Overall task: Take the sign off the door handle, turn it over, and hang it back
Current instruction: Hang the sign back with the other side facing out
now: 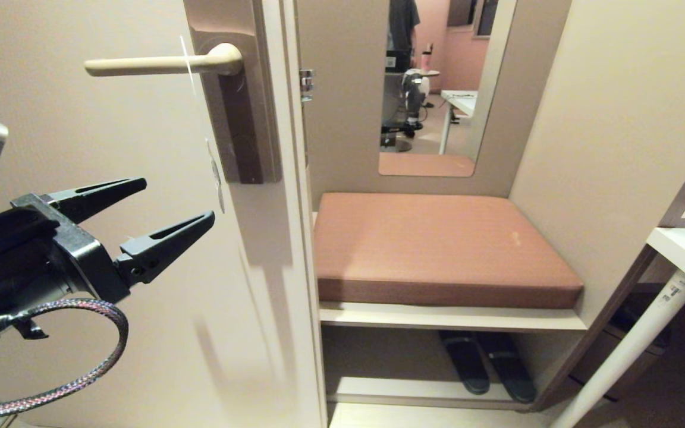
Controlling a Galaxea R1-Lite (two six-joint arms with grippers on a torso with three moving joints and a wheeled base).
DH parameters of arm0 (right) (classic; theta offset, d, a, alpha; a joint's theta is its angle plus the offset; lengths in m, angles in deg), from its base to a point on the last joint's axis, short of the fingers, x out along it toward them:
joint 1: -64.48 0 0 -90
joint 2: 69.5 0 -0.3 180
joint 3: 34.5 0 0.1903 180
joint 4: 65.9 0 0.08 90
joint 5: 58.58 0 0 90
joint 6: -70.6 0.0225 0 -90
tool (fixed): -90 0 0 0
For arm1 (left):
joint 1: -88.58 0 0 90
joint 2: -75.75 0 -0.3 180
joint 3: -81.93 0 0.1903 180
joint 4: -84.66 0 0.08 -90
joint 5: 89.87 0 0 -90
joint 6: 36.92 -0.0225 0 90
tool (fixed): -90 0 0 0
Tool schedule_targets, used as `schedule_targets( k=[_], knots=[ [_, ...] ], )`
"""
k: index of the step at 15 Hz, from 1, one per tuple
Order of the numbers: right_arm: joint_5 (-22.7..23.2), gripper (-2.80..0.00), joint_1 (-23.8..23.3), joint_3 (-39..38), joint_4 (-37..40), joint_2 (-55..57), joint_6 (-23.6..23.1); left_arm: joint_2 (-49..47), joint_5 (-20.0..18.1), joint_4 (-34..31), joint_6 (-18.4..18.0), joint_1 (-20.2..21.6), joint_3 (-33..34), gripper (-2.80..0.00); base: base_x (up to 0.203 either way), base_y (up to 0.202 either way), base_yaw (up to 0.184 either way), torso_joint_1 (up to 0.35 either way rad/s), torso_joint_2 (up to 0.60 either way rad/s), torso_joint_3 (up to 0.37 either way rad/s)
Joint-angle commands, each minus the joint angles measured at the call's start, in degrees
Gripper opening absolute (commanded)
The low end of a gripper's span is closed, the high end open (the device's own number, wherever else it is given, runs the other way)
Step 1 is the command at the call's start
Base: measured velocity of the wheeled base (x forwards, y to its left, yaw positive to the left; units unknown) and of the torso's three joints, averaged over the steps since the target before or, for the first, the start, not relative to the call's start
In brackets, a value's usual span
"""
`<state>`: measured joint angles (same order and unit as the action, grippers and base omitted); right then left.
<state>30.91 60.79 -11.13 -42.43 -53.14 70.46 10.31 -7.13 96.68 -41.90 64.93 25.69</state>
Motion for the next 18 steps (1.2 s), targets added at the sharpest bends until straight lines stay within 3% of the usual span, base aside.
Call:
schedule_targets(
  k=[1,5,6,18],
  knots=[
    [0.0,-2.80,0.0,0.0,0.0,0.1,0.0,-0.1,-0.1,0.2,0.0,0.0,0.0,0.00,0.000,0.000,0.000,0.000,0.00,0.000],
    [0.0,-2.80,0.0,0.0,0.0,0.1,0.0,-0.3,-0.1,0.2,0.0,0.0,0.4,0.00,0.000,0.000,0.000,0.000,0.00,0.000],
    [0.0,-2.80,0.0,0.0,0.0,0.1,0.0,-0.3,-0.1,0.2,0.0,0.0,0.4,-2.80,0.000,0.000,0.000,0.000,0.00,0.000],
    [0.0,-2.80,0.0,0.0,0.0,0.1,0.0,-1.1,-0.1,0.2,0.0,0.1,-0.2,-2.80,0.000,0.000,0.000,0.000,0.00,0.000]
  ],
)
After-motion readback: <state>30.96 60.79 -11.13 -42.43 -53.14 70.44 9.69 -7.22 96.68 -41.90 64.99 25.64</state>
